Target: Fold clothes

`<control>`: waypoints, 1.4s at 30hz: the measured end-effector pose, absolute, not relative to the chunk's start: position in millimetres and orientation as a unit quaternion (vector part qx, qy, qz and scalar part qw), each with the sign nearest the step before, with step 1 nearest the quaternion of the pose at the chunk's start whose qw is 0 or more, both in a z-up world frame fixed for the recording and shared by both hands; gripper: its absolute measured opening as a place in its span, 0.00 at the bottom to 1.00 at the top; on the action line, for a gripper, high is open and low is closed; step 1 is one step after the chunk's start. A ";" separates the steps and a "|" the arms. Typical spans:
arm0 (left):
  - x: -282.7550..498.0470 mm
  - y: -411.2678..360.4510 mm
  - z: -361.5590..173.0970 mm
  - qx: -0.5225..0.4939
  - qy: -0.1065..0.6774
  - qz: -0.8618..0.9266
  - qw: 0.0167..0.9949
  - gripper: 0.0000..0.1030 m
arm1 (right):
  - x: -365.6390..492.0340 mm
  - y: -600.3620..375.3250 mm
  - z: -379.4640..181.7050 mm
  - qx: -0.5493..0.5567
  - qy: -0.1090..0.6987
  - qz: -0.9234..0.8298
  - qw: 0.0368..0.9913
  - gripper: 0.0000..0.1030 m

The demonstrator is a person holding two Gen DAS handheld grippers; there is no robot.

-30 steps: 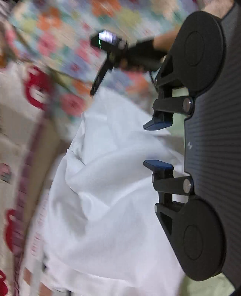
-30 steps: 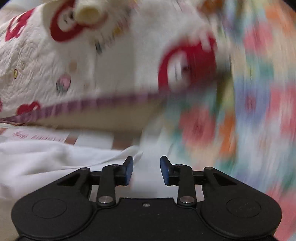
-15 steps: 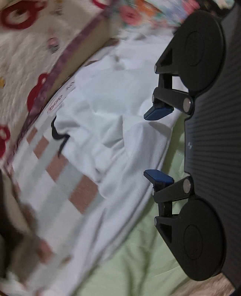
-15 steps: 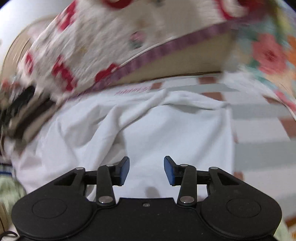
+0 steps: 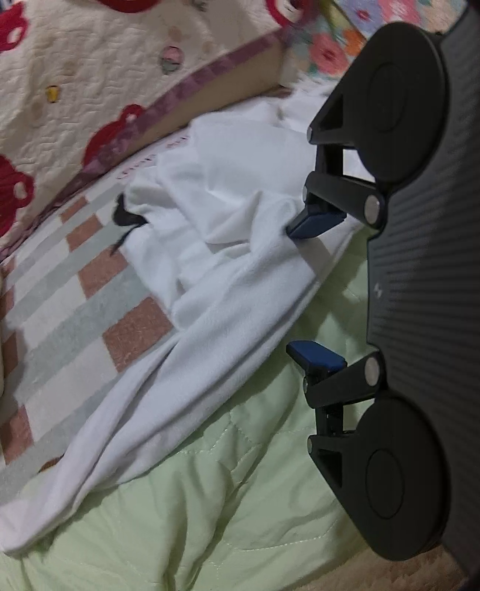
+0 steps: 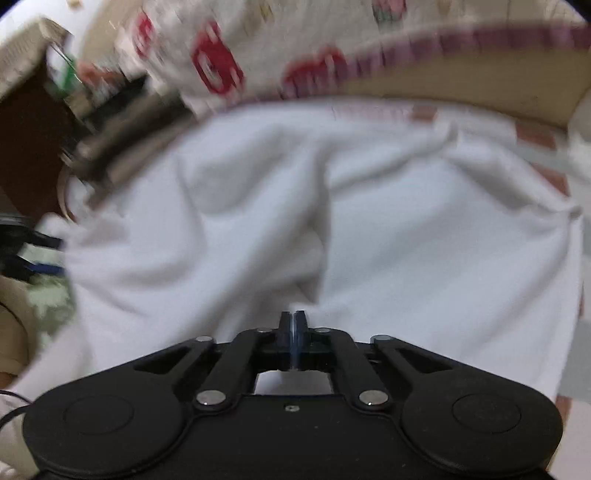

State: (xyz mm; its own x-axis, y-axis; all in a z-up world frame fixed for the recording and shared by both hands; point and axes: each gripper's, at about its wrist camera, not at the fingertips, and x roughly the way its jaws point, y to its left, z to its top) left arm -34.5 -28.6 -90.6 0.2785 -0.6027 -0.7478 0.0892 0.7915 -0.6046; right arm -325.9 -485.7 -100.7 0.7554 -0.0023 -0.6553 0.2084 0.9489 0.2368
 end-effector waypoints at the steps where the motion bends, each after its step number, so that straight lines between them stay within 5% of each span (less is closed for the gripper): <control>1: -34.8 -26.7 -89.8 -0.235 0.551 -0.224 0.769 0.59 | -335.8 -483.4 -91.7 0.153 0.327 -0.052 0.931 0.01; 6: -32.8 -27.9 -96.5 -0.248 0.545 -0.221 0.770 0.60 | -389.2 -480.6 -47.6 0.183 0.280 -0.081 0.939 0.01; 10: -32.9 -35.4 -108.6 -0.271 0.561 -0.226 0.749 0.58 | -365.2 -477.3 -68.6 0.099 0.347 -0.099 0.927 0.17; 11: -34.0 -38.0 -108.5 -0.263 0.559 -0.233 0.751 0.57 | -357.0 -478.3 -76.0 0.091 0.359 -0.091 0.925 0.34; 13: -36.4 -43.4 -107.7 -0.244 0.555 -0.246 0.756 0.27 | -343.0 -484.4 -90.3 0.094 0.369 -0.060 0.923 0.46; 22: -38.7 -48.1 -105.0 -0.211 0.538 -0.249 0.777 0.27 | -282.0 -492.5 -136.5 0.078 0.406 -0.016 0.911 0.64; 24: -39.3 -48.4 -105.6 -0.207 0.537 -0.248 0.779 0.27 | -287.4 -490.0 -136.7 0.102 0.397 -0.002 0.912 0.35; 25: -39.6 -48.8 -105.9 -0.205 0.536 -0.248 0.781 0.27 | -291.7 -486.4 -136.3 0.109 0.396 0.006 0.912 0.07; 33: -47.2 -54.4 -97.1 -0.175 0.520 -0.250 0.798 0.26 | -416.6 -473.6 -53.0 0.210 0.213 -0.128 0.946 0.07; 37: -49.6 -53.4 -94.8 -0.184 0.521 -0.252 0.795 0.26 | -501.6 -440.9 -39.7 0.219 0.194 -0.220 0.930 0.06; 42: -52.6 -52.2 -91.9 -0.196 0.521 -0.255 0.791 0.26 | -532.0 -407.8 -75.3 0.250 0.267 -0.227 0.902 0.06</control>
